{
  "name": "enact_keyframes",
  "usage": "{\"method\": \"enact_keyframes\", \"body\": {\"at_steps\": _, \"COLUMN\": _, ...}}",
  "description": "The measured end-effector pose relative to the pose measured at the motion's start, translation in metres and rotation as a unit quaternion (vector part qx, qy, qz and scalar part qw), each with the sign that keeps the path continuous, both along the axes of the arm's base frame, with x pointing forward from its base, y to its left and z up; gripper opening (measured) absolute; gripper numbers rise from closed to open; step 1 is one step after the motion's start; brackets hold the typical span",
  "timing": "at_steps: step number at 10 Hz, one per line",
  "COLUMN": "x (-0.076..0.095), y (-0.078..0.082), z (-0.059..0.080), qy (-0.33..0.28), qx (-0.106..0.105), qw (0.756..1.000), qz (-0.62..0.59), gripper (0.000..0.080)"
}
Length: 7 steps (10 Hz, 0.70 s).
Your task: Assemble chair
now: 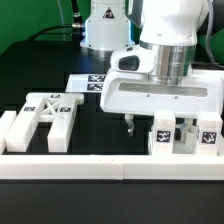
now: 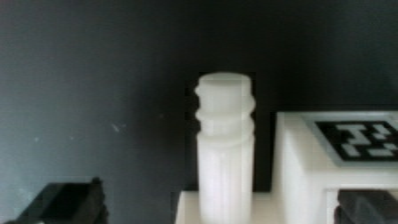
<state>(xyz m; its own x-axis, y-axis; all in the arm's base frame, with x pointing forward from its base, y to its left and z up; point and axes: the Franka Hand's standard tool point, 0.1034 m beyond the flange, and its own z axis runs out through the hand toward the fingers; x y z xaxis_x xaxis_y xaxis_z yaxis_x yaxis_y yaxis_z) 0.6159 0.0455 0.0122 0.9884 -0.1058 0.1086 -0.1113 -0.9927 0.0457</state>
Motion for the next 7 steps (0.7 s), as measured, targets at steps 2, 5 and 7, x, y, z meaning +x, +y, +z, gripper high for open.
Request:
{"method": "enact_keyframes", "body": {"at_steps": 2, "x": -0.0013, "y": -0.0009, "z": -0.0025, "qy": 0.002, "qx": -0.001, "qw": 1.000, "qz": 0.000, "gripper": 0.0649}}
{"method": "enact_keyframes", "body": {"at_steps": 5, "x": -0.0015, "y": -0.0016, "z": -0.0029, "qy": 0.003, "qx": -0.001, "qw": 1.000, "qz": -0.001, "gripper": 0.0450}}
{"method": "enact_keyframes", "body": {"at_steps": 7, "x": -0.0017, "y": -0.0015, "z": -0.0029, "qy": 0.003, "qx": -0.001, "qw": 1.000, "qz": 0.000, "gripper": 0.0251}}
